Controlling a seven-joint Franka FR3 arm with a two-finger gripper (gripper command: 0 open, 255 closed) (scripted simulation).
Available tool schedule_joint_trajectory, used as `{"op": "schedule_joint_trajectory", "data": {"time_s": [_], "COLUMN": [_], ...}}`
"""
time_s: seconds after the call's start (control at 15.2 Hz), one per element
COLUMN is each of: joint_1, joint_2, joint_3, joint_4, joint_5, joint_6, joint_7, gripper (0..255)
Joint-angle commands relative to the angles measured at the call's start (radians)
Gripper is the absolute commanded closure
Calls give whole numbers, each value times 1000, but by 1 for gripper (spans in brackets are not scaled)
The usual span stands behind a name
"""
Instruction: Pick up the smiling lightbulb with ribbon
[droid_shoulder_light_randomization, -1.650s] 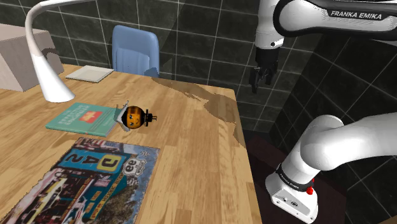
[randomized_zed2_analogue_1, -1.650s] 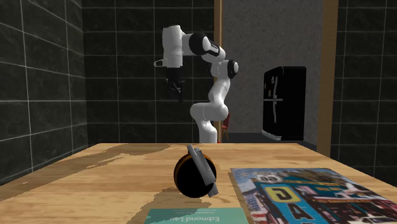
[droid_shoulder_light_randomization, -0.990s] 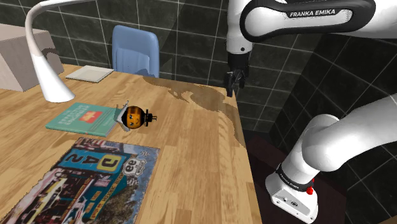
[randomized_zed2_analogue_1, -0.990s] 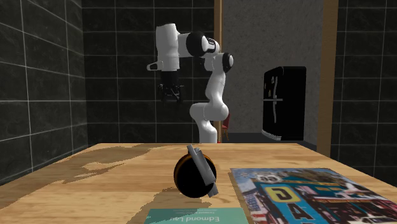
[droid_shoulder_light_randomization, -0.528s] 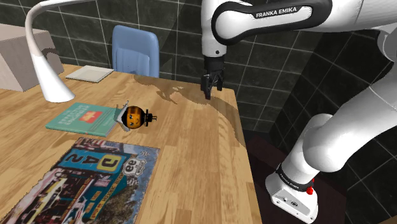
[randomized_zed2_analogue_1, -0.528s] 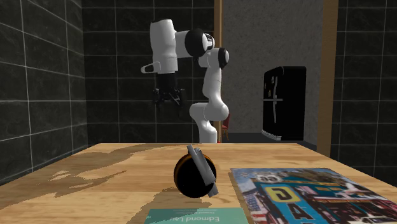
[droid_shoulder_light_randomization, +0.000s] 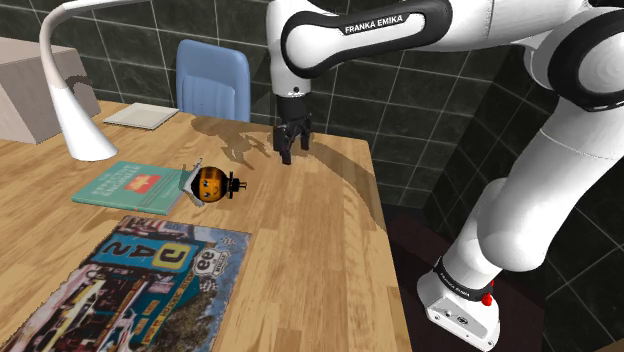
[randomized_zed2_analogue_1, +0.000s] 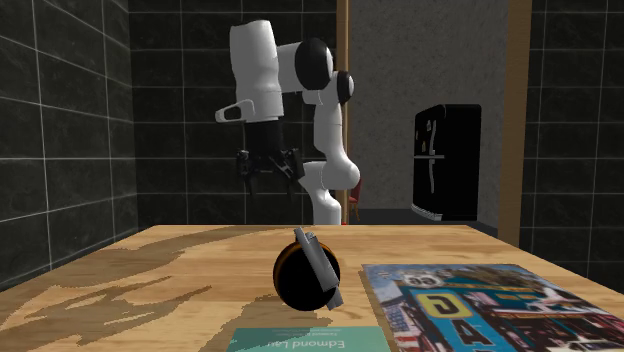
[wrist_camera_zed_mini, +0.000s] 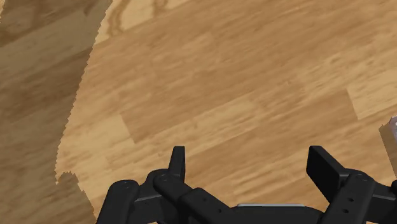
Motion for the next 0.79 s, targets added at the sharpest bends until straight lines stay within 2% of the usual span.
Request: {"op": "schedule_joint_trajectory", "data": {"time_s": [0.0,0.66,0.73], "joint_1": [13,103,103], "joint_2": [69,418,420], "joint_3": [14,77,77], "joint_4": [72,476,465], "joint_5": [2,-18,-19], "joint_6": [-1,-51,-38], "joint_7": [-6,-21,-22], "gripper": [0,0,0]}}
